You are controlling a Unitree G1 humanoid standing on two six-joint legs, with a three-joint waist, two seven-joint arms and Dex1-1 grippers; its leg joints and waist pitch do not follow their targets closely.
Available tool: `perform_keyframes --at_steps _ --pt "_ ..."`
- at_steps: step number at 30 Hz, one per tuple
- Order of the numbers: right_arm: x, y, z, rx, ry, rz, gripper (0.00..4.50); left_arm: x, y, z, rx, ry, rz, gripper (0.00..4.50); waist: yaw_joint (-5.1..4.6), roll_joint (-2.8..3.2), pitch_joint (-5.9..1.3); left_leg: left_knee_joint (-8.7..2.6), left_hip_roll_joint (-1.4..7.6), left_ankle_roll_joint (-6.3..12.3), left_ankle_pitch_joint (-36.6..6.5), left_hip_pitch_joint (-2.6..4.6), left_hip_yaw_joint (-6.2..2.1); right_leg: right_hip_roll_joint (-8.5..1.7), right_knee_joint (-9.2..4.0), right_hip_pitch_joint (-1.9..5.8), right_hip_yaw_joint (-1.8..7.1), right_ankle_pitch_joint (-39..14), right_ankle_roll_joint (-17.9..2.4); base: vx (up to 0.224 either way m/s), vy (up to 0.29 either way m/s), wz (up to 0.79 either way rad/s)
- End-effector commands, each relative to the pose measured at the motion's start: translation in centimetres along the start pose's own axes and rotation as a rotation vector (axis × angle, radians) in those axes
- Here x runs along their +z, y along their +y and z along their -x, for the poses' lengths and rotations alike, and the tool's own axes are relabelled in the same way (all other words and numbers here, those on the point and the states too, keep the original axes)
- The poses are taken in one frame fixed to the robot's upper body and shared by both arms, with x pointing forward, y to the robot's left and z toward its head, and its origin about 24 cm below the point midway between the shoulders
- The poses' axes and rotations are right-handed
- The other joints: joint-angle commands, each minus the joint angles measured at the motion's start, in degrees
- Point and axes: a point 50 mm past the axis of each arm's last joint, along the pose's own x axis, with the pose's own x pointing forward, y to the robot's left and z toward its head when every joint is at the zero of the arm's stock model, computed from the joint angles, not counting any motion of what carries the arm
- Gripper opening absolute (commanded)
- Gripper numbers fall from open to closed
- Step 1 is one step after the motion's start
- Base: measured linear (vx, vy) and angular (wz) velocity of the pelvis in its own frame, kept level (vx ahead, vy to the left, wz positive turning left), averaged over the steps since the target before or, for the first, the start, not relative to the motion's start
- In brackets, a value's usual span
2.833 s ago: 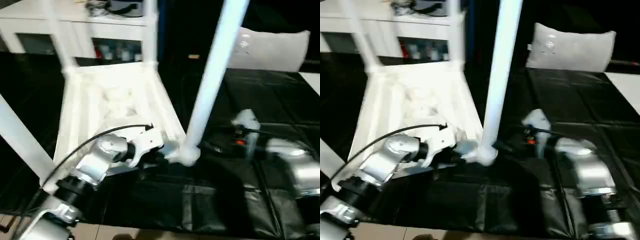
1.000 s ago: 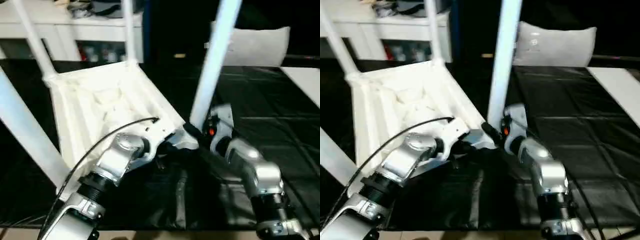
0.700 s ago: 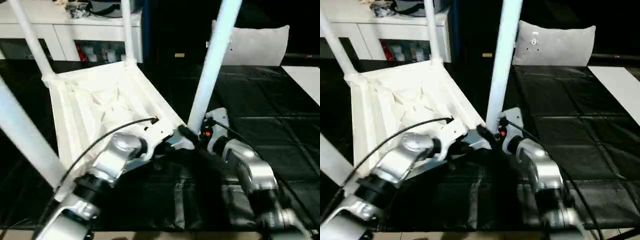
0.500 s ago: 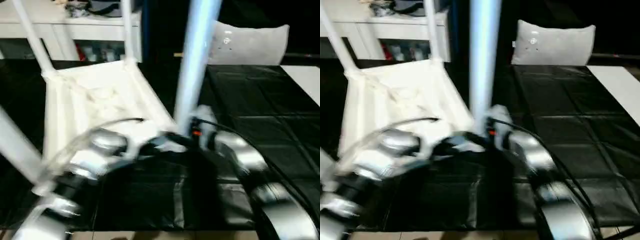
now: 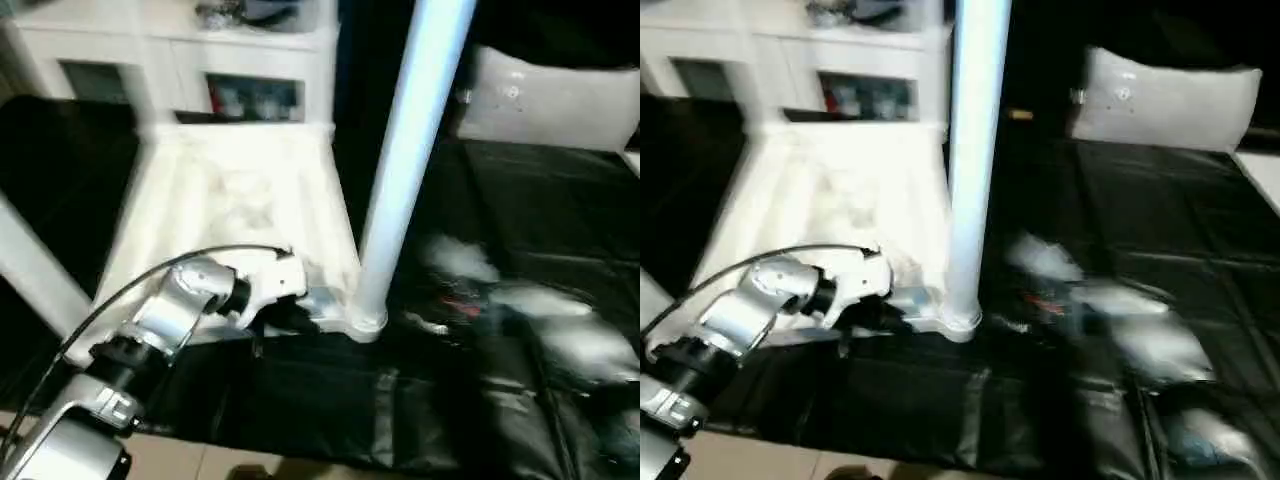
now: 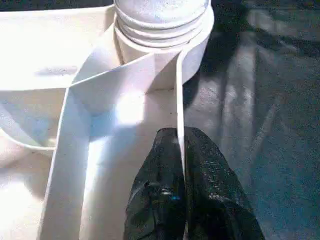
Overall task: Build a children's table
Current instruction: Rotate leg to tighten
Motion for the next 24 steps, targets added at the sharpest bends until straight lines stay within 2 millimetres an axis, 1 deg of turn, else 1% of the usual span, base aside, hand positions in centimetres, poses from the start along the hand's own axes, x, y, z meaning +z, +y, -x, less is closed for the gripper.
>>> perform_keyframes --at_steps 1,3,4,5,6,7,8,9,10,11,12,14,15,16,17,18,20,21,22,23,24 --pt "0.0 -0.6 0.9 -0.103 -0.014 -0.015 2.89 1.2 0.4 -0.1 0.044 -0.042 -0.002 0.00 -0.41 -0.52 -3.89 -4.14 1.77 2.34 -11.3 0.18 -0.46 -4.22 -4.22 3.15 3.23 -20.0 -8.8 -0.055 0.006 -0.05" --pt "0.3 -0.4 0.8 -0.142 -0.027 -0.027 3.11 1.2 0.5 -0.1 0.054 -0.052 0.015 0.00 -0.61 -0.74 -3.80 -4.25 1.48 1.90 -11.3 0.37 -0.47 -4.06 -4.87 3.11 3.15 -23.3 -7.3 0.000 0.000 0.00" --pt "0.3 -0.3 0.7 -0.150 -0.030 -0.032 3.19 1.2 0.5 -0.1 0.054 -0.055 0.017 0.00 -0.71 -0.62 -3.73 -4.33 1.42 1.91 -11.1 0.25 -0.57 -3.98 -4.89 3.17 3.14 -23.7 -6.9 0.000 0.000 0.00" --pt "0.6 0.2 0.4 -0.185 -0.041 -0.038 3.22 1.1 0.5 -0.1 0.056 -0.055 0.015 0.00 -1.01 -0.79 -3.72 -4.35 1.32 1.99 -11.2 0.09 -0.62 -3.87 -5.07 3.26 3.05 -24.5 -5.8 0.000 0.000 0.00" --pt "0.6 0.4 0.3 -0.185 -0.051 -0.036 3.28 1.0 0.4 -0.1 0.055 -0.056 0.009 0.00 -1.16 -0.83 -3.70 -4.37 1.21 2.04 -11.3 0.13 -0.67 -3.94 -5.28 3.17 2.96 -26.0 -4.7 0.000 0.000 0.00" --pt "0.5 0.6 0.2 -0.176 -0.055 -0.032 3.40 0.9 0.4 -0.1 0.053 -0.057 0.007 0.00 -1.27 -0.71 -3.76 -4.36 1.16 2.10 -11.5 0.04 -0.72 -3.99 -5.37 3.20 2.87 -26.7 -4.3 0.000 0.000 0.00" --pt "0.5 0.8 0.2 -0.155 -0.060 -0.025 3.62 0.9 0.3 -0.2 0.049 -0.060 0.004 0.00 -1.40 -0.73 -3.79 -4.27 1.13 2.21 -11.7 0.08 -0.70 -3.98 -5.65 3.03 2.75 -27.6 -3.8 0.000 0.000 0.00" --pt "0.3 1.0 0.2 -0.138 -0.057 -0.024 3.67 0.8 0.2 -0.2 0.034 -0.060 -0.007 0.00 -1.46 -0.61 -3.80 -4.26 1.15 2.37 -11.7 0.09 -0.72 -3.94 -5.70 2.97 2.71 -27.6 -3.7 0.000 0.000 0.00" --pt "0.2 1.0 0.2 -0.134 -0.054 -0.025 3.67 0.8 0.1 -0.2 0.025 -0.060 -0.014 0.00 -1.48 -0.60 -3.82 -4.28 1.20 2.45 -11.6 0.06 -0.75 -3.90 -5.68 2.96 2.69 -27.2 -3.9 0.000 0.000 0.00" --pt "0.2 1.1 0.1 -0.122 -0.047 -0.016 3.84 0.8 0.0 -0.3 0.015 -0.057 -0.021 0.00 -1.51 -0.53 -3.85 -4.33 1.32 2.47 -11.5 0.01 -0.81 -3.82 -5.51 2.98 2.68 -26.0 -4.3 0.000 0.000 0.00" --pt "0.2 1.3 0.0 -0.085 -0.041 -0.002 3.97 0.8 -0.3 -0.3 -0.005 -0.052 -0.037 0.00 -1.54 -0.64 -3.91 -4.34 1.44 2.52 -11.3 -0.01 -0.82 -3.83 -5.29 3.00 2.75 -24.5 -4.8 0.000 0.000 0.00" --pt "0.3 1.4 -0.1 -0.051 -0.043 -0.001 4.11 0.8 -0.5 -0.4 -0.024 -0.054 -0.049 0.00 -1.50 -0.57 -3.94 -4.35 1.52 2.75 -11.1 -0.09 -0.85 -3.80 -5.01 3.08 2.79 -22.9 -5.5 0.000 0.000 0.00" --pt "0.5 1.5 -0.2 -0.031 -0.042 0.000 4.18 0.9 -0.6 -0.4 -0.040 -0.063 -0.061 0.00 -1.46 -0.61 -3.99 -4.31 1.56 2.99 -10.6 -0.09 -0.81 -3.81 -4.77 3.13 2.86 -21.1 -6.4 0.000 0.000 0.00" --pt "0.6 1.5 -0.3 -0.020 -0.040 0.000 4.28 1.0 -0.7 -0.4 -0.048 -0.066 -0.065 0.00 -1.45 -0.55 -3.98 -4.34 1.63 3.00 -10.3 -0.11 -0.83 -3.82 -4.63 3.15 2.92 -20.4 -6.8 0.000 0.000 0.00" --pt "0.6 1.5 -0.4 -0.016 -0.038 0.000 4.40 1.1 -0.7 -0.4 -0.051 -0.068 -0.068 0.00 -1.42 -0.65 -4.06 -4.26 1.66 3.07 -9.8 -0.07 -0.77 -3.80 -4.39 3.16 2.98 -19.0 -7.5 0.000 0.000 0.00" --pt "0.7 1.3 -0.6 -0.024 -0.036 0.006 4.47 1.1 -0.8 -0.4 -0.062 -0.068 -0.076 0.00 -1.38 -0.56 -4.00 -4.28 1.71 3.10 -9.6 -0.02 -0.74 -3.82 -4.32 3.11 3.06 -18.1 -8.1 0.000 0.000 0.00" --pt "0.7 1.0 -0.9 -0.038 -0.032 0.017 4.47 1.2 -0.9 -0.5 -0.071 -0.069 -0.082 0.00 -1.38 -0.53 -3.99 -4.34 1.73 2.72 -9.8 -0.06 -0.78 -3.90 -4.19 3.18 3.03 -18.1 -8.4 0.000 0.000 0.00" --pt "0.7 0.6 -1.3 -0.056 -0.027 0.030 4.47 1.4 -1.0 -0.5 -0.079 -0.073 -0.088 0.00 -1.52 -0.79 -3.94 -4.38 1.70 2.45 -10.2 -0.05 -0.73 -3.97 -4.29 3.18 3.04 -18.8 -8.4 0.000 0.000 0.00" --pt "0.6 0.6 -1.4 -0.055 -0.025 0.031 4.47 1.4 -1.1 -0.5 -0.080 -0.075 -0.089 0.00 -1.59 -0.73 -3.89 -4.38 1.66 2.28 -10.4 -0.07 -0.74 -4.07 -4.30 3.16 3.01 -19.4 -8.4 0.000 0.000 0.00" --pt "0.6 0.5 -1.7 -0.040 -0.023 0.023 4.47 1.6 -1.1 -0.5 -0.080 -0.080 -0.090 0.00 -1.54 -0.80 -3.87 -4.35 1.61 2.16 -10.8 0.10 -0.64 -4.06 -4.58 3.08 3.02 -20.8 -8.1 0.000 0.000 0.00" --pt "0.5 0.5 -1.8 -0.022 -0.024 0.001 4.47 1.6 -1.1 -0.5 -0.081 -0.083 -0.090 0.00 -1.51 -0.70 -3.88 -4.37 1.64 2.28 -10.5 0.02 -0.70 -4.06 -4.48 3.16 3.06 -20.6 -8.2 0.000 0.000 0.00"
